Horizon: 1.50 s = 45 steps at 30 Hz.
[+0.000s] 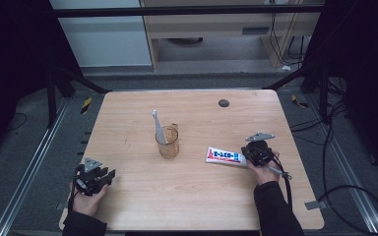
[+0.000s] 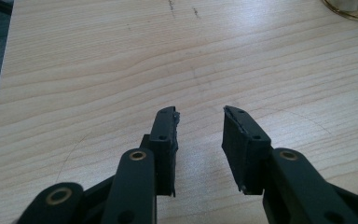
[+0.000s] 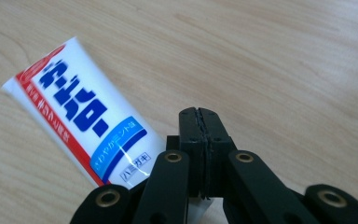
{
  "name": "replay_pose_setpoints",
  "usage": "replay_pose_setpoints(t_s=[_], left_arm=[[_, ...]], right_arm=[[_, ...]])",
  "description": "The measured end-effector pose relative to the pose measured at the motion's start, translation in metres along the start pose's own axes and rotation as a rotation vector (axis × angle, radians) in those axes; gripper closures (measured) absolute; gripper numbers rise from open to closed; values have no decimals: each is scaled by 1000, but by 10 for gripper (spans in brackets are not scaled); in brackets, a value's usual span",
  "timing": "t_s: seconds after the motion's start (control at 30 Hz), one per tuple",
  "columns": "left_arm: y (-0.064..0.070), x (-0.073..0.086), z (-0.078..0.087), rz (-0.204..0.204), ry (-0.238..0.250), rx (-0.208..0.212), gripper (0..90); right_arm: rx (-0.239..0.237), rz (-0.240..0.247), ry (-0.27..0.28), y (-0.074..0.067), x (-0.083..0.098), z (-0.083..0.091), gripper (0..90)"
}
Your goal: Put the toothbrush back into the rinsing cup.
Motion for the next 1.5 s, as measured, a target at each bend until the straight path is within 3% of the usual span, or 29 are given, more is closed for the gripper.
replay_pose_setpoints(t_s=[0.53,0.93,1.3,1.5], left_arm=[[0,0,1,1,3,0,645],[0,0,0,3,4,6,644],[-1,0,0,0,5,8,632],[-1,0,-1,-4,3,3,620]], right_arm=[[-50,14,-17,-11,25,12,891],[-70,4,-24,-18,31,18,884],[-61,-14,59,-11,13,40,813],[-76,11,56,-16,3,46,715]])
Point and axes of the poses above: each handheld gripper's, and its own axes: z roughly backward along the jaws, x roughly out of its underside, y roughly to its right, the point moved 6 cm from there along -z, roughly forward along the jaws, and after that the axes turned 10 degrees about -y, right-handed, at the moved point
